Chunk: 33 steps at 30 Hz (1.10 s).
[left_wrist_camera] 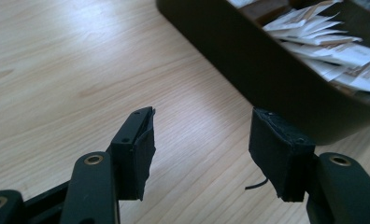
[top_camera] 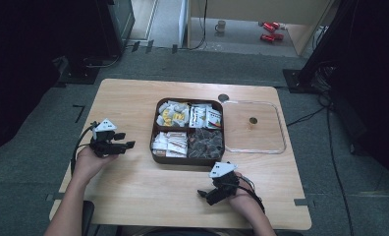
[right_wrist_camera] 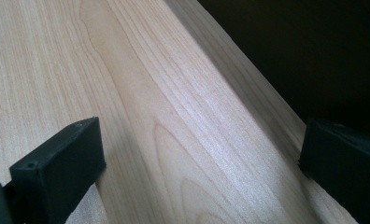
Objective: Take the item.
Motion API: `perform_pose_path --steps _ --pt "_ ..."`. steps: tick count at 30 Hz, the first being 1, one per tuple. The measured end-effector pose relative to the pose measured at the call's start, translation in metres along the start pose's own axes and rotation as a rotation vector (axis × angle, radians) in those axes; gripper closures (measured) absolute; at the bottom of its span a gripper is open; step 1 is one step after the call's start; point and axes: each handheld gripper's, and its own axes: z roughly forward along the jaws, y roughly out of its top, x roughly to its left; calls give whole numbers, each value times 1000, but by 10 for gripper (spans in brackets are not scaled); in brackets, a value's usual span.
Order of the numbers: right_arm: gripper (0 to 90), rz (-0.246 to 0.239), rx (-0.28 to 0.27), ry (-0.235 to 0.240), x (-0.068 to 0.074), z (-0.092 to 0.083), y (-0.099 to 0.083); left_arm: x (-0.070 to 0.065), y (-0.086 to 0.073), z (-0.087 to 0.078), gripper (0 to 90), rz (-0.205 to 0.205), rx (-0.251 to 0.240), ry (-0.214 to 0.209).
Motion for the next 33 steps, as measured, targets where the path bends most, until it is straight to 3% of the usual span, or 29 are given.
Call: perform_pose_path --steps 6,12,25,28,33 --pt "0 0 -1 0 0 0 0 -7 12 0 434 6 -28 -48" --pt "0 2 -1 -2 0 0 0 -11 18 -1 440 15 -47 -61" --pt "0 3 -1 -5 0 0 -1 -24 35 14 441 63 -35 -89" --pt "0 3 -1 -5 0 0 0 -30 42 18 440 66 -36 -120" --pt "0 3 -1 -5 0 0 -1 -34 47 22 456 75 -30 -137"
